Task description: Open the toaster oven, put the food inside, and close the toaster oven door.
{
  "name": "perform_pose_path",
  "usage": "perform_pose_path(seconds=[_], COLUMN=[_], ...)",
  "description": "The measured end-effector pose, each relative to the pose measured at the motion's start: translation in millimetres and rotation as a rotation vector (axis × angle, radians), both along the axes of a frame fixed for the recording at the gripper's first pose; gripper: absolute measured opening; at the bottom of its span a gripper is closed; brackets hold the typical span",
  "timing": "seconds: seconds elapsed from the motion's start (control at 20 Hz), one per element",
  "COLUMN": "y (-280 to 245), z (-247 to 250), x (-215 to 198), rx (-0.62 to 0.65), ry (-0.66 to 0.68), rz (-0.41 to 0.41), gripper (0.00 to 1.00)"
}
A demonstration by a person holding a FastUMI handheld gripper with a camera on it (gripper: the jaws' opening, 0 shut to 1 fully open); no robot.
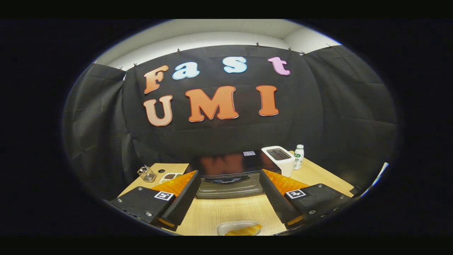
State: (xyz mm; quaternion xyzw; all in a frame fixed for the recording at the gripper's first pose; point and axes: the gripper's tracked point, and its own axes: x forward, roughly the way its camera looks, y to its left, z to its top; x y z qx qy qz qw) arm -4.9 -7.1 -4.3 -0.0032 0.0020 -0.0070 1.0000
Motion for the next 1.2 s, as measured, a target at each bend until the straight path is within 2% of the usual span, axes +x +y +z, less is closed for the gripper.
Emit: perform_pose_path(seconds=[0.75, 1.2], y=[2, 13], z=[-17, -66], x=[12, 77], rx=[-0.026, -0.056], ry=[0.039, 0.173], rz=[0.010, 0.034], gripper=[0.99, 0.99])
